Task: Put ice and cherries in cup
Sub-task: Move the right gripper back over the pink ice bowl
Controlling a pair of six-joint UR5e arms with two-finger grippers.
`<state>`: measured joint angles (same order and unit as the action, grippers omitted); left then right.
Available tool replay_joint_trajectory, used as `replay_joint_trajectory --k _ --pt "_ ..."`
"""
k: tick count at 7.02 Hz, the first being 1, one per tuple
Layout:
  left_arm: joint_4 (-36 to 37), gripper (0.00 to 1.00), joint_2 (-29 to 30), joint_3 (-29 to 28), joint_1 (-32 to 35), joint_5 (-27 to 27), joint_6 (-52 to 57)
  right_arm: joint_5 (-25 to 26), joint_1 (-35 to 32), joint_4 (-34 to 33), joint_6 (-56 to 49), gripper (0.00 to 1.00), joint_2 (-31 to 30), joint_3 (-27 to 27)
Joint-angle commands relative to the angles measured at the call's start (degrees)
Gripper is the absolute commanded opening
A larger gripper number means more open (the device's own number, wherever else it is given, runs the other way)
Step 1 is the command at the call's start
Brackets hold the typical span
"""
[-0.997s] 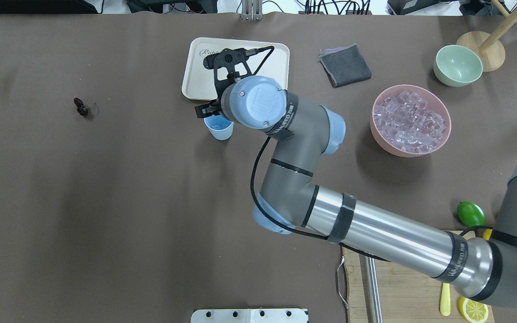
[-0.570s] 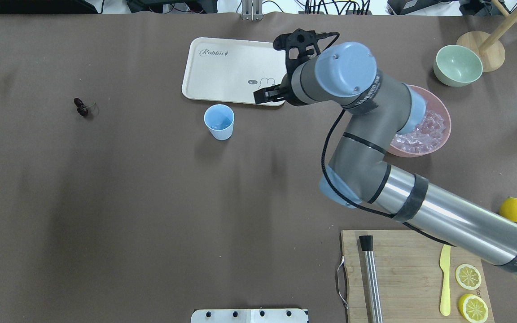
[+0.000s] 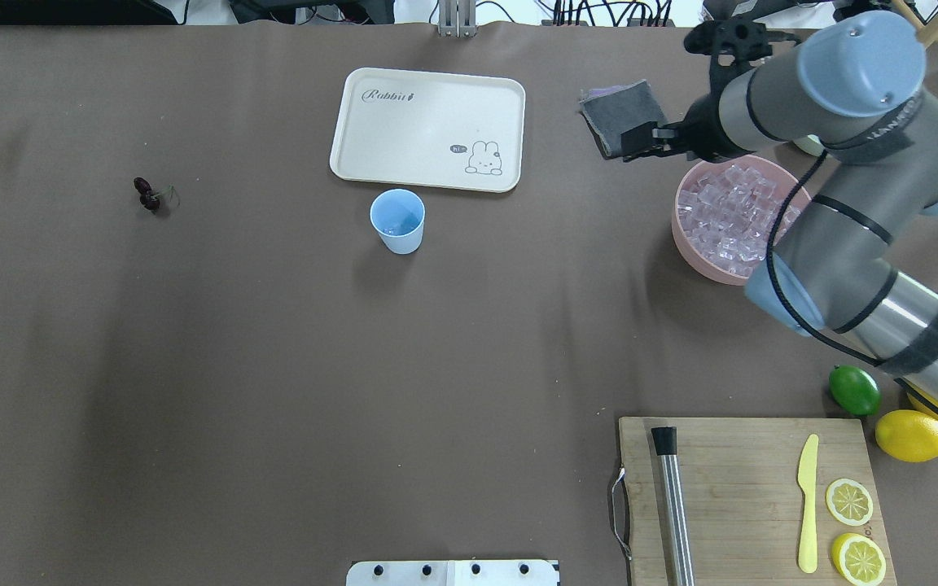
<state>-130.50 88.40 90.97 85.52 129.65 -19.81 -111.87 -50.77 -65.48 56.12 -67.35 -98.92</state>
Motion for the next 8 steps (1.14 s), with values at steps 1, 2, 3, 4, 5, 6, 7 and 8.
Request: replay_joint_trajectory --k 1,2,3,4,5,6,7,8 --pt "-0.28 0.98 -0.07 0.35 0.18 -0.01 0.03 -0.19 -1.17 -1.83 5.73 1.0 -6.28 -3.3" --pt "-0.72 0.98 0.02 0.35 0.44 -0.02 0.03 -0.27 -1.17 -1.93 8.37 1.0 -7.87 -3.74" --pt "-0.81 0.98 0.02 0.44 0.44 -0.19 0.12 -0.19 -1.09 -1.84 11.79 1.0 -9.1 -3.65" --pt "-1.86 0.98 0.02 0.96 0.44 -3.24 -0.23 0.42 -1.09 -1.58 16.08 1.0 -10.77 -3.65" --pt "-1.87 0.98 -0.07 1.32 0.44 -3.7 -0.14 1.73 -0.56 -1.41 16.74 1.0 -11.13 -3.04" --pt "-1.95 0.98 -0.07 1.67 0.44 -3.71 -0.23 2.01 1.36 -1.32 16.66 0.99 -11.05 -2.17" --pt "-1.95 0.98 -0.5 1.85 0.44 -3.71 -0.14 2.53 2.51 -1.4 16.65 0.92 -10.7 -2.16" --pt "-1.95 0.98 -0.51 1.76 0.44 -3.71 0.03 3.84 3.56 -1.4 16.65 0.83 -11.13 -2.07"
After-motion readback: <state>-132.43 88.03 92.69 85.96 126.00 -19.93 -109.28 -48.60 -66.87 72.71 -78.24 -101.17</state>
